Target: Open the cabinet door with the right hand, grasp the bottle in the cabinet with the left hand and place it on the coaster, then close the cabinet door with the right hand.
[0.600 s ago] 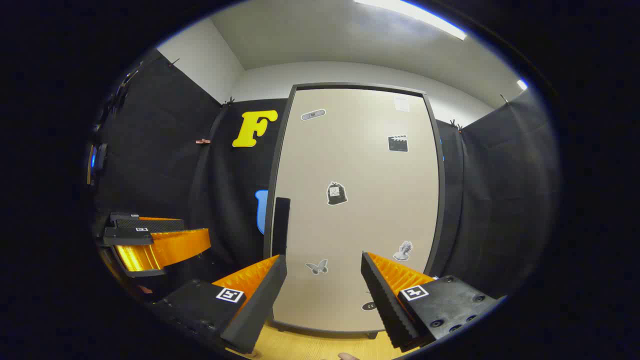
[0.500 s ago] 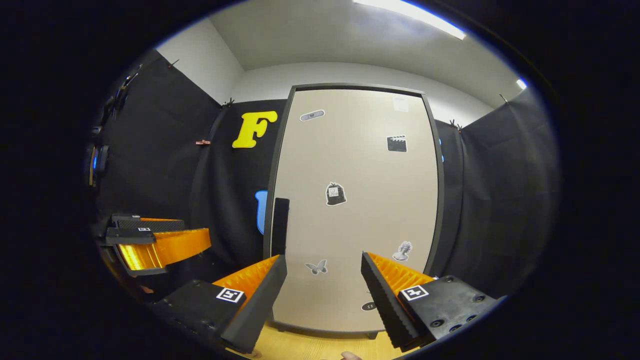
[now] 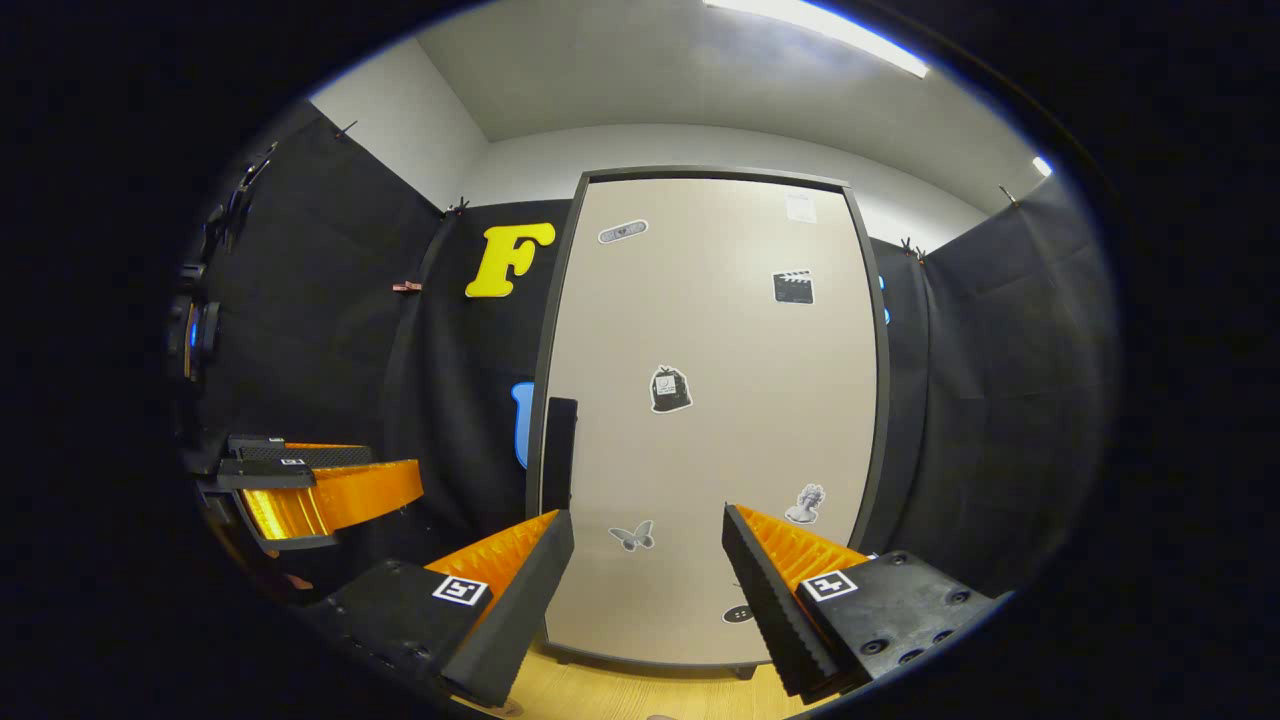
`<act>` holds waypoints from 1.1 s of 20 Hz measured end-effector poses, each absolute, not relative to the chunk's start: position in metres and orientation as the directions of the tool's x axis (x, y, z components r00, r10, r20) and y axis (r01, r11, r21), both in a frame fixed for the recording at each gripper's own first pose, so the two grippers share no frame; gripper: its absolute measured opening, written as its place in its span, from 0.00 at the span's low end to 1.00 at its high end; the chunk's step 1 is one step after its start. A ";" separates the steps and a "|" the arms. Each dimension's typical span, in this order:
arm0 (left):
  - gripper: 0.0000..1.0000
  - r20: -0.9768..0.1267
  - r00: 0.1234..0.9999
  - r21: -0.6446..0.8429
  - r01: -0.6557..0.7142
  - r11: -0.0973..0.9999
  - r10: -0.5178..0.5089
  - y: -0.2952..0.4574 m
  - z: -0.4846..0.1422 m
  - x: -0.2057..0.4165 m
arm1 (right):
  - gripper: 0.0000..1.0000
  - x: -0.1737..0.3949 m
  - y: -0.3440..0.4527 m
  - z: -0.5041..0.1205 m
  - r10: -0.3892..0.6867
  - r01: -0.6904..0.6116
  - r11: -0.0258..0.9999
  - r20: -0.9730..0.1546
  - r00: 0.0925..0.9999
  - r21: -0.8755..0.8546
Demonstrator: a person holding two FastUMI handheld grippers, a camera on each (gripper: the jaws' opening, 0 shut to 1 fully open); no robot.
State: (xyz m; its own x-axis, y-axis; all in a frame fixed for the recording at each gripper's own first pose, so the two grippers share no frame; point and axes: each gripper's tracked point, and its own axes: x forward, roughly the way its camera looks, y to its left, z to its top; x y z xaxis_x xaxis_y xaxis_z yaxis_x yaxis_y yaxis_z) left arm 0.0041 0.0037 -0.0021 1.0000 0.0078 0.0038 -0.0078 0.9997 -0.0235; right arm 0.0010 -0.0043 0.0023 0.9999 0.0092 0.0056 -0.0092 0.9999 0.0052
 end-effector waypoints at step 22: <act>0.92 0.029 0.999 -0.051 -0.015 0.999 0.017 0.035 0.004 0.000 | 0.97 0.023 0.012 0.024 0.002 -0.004 0.999 0.052 0.999 0.041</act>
State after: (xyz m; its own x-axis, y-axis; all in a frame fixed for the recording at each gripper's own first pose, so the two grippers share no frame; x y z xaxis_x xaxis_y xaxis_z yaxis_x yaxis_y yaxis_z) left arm 0.0002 0.0353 0.0044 0.9994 0.0169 0.0294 -0.0154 0.9986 -0.0510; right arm 0.0232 0.0122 0.0240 0.9986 0.0020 0.0523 -0.0041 0.9992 0.0408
